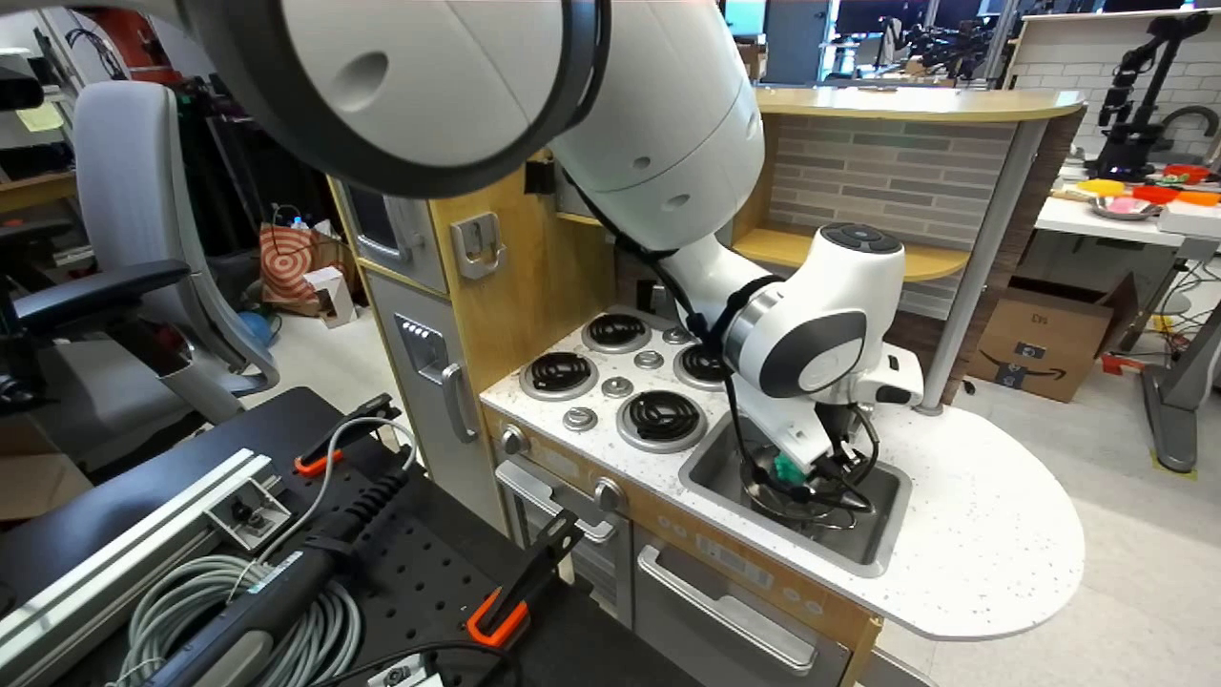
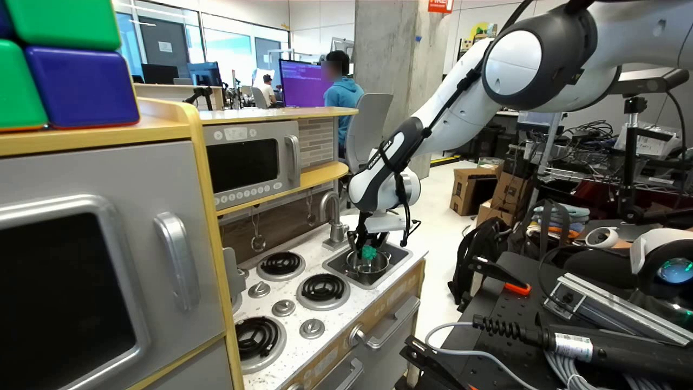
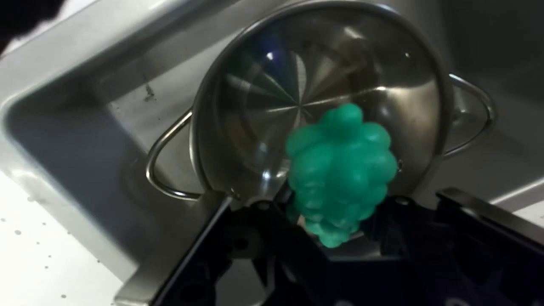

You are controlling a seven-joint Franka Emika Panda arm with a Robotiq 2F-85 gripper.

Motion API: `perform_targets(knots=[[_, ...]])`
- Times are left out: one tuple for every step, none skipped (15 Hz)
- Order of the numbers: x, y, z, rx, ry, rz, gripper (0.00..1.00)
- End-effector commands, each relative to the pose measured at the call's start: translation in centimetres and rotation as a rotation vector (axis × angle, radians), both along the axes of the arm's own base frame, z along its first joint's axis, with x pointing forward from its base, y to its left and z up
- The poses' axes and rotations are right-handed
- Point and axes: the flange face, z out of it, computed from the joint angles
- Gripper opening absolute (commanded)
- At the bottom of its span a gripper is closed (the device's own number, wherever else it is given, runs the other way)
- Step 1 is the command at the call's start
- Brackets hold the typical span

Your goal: Put the thing on the stove inside the pot in the sink

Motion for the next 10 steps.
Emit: perform_targets(knots=[[1.3, 0.4, -0.3, 0.047, 0.008, 0.0, 0.58], [1.5, 0.6, -0.2, 0.058, 0.007, 0.005, 0.64], [1.6, 1.0, -0.1, 0.074, 0.012, 0.022, 0.72], [1.7, 1.3, 0.0, 0.08, 0.015, 0.029, 0.78], [1.7, 1.7, 0.3, 0.09, 0.014, 0.041, 0.85], [1.5, 2.4, 0.7, 0.102, 0.014, 0.059, 0.93], [1.2, 3.1, 1.3, 0.115, 0.025, 0.089, 0.99], [0.7, 3.8, 1.8, 0.121, 0.04, 0.127, 1.0], [-0.1, 4.6, 2.7, 0.114, 0.043, 0.173, 1.0], [-0.6, 5.0, 3.4, 0.11, 0.048, 0.212, 1.0]])
